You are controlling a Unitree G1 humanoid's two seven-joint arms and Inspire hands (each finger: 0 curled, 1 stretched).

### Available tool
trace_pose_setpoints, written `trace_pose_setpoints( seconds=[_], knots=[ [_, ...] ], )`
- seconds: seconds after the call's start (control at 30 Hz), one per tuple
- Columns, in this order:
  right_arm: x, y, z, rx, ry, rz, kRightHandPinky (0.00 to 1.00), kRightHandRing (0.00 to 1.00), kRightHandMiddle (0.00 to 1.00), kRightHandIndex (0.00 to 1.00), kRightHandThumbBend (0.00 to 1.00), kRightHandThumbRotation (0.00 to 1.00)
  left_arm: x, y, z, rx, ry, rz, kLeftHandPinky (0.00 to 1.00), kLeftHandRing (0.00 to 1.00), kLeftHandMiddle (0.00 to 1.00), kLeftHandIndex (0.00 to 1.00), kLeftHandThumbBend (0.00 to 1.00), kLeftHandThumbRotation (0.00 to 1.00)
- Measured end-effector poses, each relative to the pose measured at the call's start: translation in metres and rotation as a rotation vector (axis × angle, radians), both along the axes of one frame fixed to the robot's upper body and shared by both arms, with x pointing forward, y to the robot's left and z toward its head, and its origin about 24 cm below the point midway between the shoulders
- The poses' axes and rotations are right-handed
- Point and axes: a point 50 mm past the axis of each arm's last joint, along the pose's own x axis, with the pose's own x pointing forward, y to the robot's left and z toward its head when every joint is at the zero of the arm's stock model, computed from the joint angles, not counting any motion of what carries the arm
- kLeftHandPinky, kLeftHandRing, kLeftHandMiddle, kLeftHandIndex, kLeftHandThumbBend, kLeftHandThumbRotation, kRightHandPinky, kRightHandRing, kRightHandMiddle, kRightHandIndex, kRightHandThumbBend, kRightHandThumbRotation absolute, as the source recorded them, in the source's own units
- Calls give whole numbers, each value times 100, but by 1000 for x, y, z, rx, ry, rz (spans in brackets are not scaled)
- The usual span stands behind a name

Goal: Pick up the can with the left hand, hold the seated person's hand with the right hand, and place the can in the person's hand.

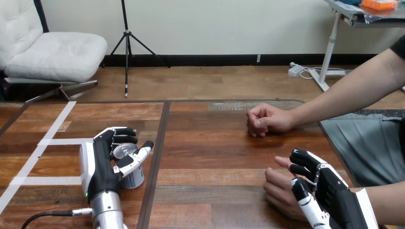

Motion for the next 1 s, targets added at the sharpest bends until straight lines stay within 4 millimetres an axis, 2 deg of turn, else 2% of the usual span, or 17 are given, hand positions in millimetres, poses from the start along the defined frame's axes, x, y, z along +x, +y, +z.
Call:
trace_pose_setpoints(
  seconds=[1.0],
  knots=[
    [4,5,1,10,-14,20,76,83,84,81,57,66,8,-14,12,-44,-70,-47,41,49,52,51,62,0]
  ],
)
